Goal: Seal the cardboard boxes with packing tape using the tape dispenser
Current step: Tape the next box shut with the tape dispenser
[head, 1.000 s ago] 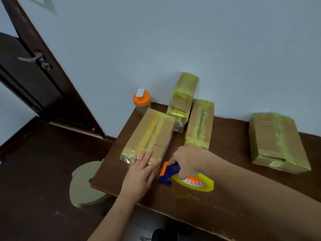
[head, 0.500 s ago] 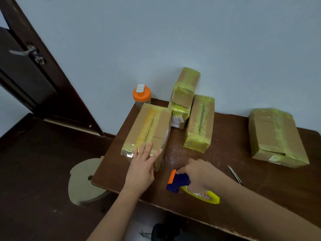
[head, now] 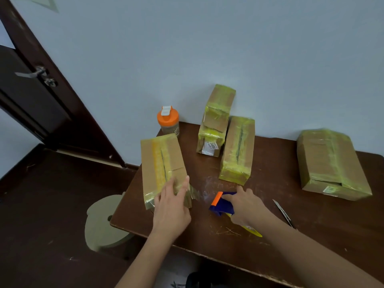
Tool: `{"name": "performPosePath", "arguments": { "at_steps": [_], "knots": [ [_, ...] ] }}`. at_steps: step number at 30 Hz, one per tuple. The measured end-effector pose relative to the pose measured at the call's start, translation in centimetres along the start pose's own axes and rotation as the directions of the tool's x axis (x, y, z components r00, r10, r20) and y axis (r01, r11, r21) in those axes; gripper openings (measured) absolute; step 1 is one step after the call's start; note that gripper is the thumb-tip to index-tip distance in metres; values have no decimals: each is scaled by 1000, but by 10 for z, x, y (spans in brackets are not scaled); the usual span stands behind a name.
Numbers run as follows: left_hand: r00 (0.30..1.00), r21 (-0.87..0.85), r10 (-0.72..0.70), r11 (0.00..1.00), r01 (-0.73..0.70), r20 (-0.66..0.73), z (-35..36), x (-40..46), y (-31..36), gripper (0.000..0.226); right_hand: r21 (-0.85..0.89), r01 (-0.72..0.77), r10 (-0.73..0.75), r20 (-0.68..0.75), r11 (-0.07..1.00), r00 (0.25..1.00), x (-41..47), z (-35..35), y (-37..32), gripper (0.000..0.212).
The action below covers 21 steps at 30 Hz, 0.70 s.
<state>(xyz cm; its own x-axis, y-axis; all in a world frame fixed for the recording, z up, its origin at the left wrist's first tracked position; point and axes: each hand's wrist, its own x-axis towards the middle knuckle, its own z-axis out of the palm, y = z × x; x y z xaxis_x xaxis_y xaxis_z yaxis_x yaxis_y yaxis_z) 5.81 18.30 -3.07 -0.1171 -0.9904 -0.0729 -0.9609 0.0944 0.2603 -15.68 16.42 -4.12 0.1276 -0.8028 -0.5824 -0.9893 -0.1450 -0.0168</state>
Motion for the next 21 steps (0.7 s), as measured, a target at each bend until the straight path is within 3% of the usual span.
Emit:
{"name": "performPosePath", "arguments": {
  "at_steps": [4, 8, 11, 12, 14, 16, 17, 21],
  "knots": [
    [993, -394, -21, 919, -27, -115, -5, -2, -20, 66, -21, -7, 7, 22, 1000, 1000, 3, 11, -1, 69],
    [949, -409, -138, 913, 11, -284, -7, 1, -47, 45, -116, -1, 4, 32, 993, 999, 8, 14, -2, 85],
    [916, -470, -294, 871, 140, -273, -10, 3, -59, 43, -140, -1, 11, 73, 990, 997, 10, 7, -4, 97],
    [900, -507, -363, 838, 201, -244, -10, 4, -63, 44, -83, 13, -9, 41, 996, 999, 11, 4, -8, 95],
    [866, -581, -471, 756, 301, -164, -10, 6, -70, 46, 145, 85, -62, -157, 986, 986, 16, 2, -19, 79],
    [832, -672, -552, 639, 375, -61, -9, 9, -76, 47, 419, 126, 25, -336, 899, 941, 20, -2, -34, 57],
    [816, -703, -578, 584, 405, -10, -8, 10, -78, 48, 487, 87, 105, -354, 869, 930, 23, -2, -40, 48],
    [823, -698, -566, 567, 438, 56, -2, 13, -84, 49, 275, -278, 339, -205, 920, 918, 21, -7, -51, 31]
  ]
}}
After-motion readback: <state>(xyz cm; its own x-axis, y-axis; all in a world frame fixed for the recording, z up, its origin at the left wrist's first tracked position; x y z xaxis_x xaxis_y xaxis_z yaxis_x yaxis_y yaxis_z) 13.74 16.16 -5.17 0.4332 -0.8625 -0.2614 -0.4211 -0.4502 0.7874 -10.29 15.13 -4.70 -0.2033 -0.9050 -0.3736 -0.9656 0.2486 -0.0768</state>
